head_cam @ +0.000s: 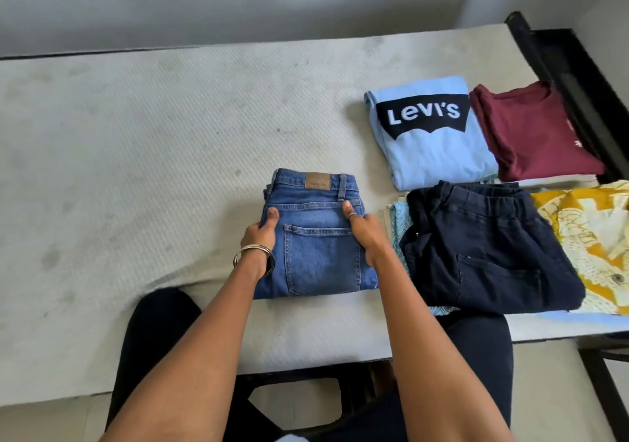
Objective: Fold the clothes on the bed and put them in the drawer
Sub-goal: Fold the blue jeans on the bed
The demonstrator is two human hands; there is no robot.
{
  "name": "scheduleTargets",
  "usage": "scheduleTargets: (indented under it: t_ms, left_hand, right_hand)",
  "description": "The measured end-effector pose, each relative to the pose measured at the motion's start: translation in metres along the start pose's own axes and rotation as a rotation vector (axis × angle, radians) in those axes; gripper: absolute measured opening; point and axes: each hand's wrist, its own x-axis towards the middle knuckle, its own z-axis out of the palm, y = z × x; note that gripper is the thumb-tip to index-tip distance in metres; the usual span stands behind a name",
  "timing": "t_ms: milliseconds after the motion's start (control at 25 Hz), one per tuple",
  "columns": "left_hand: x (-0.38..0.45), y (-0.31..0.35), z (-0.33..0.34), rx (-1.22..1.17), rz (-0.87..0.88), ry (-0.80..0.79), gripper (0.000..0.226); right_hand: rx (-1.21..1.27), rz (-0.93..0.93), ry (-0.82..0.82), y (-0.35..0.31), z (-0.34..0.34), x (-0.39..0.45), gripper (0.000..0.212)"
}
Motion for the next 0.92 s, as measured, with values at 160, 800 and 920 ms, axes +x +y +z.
scheduleTargets:
  t_ms: [160, 800, 920]
  left_hand:
    - [-0.044, 0.043, 0.042, -0.181, 0.139, -0.037, 0.057]
    - [-0.139, 0.057, 0.246, 0.227, 0.404, -0.163, 0.047]
    - [-0.143, 0.058, 0.250, 0.283, 0.535, -0.053, 0.040]
  right_hand:
    - [-0.063, -0.296, 0.093, -0.044, -0.071, -0.027, 0.074]
    - [-0.358, -0.227, 0.478, 0.024, -0.283, -0.004, 0.051]
    - [-0.290, -0.266, 0.474, 0.035, -0.290, 0.004, 0.048]
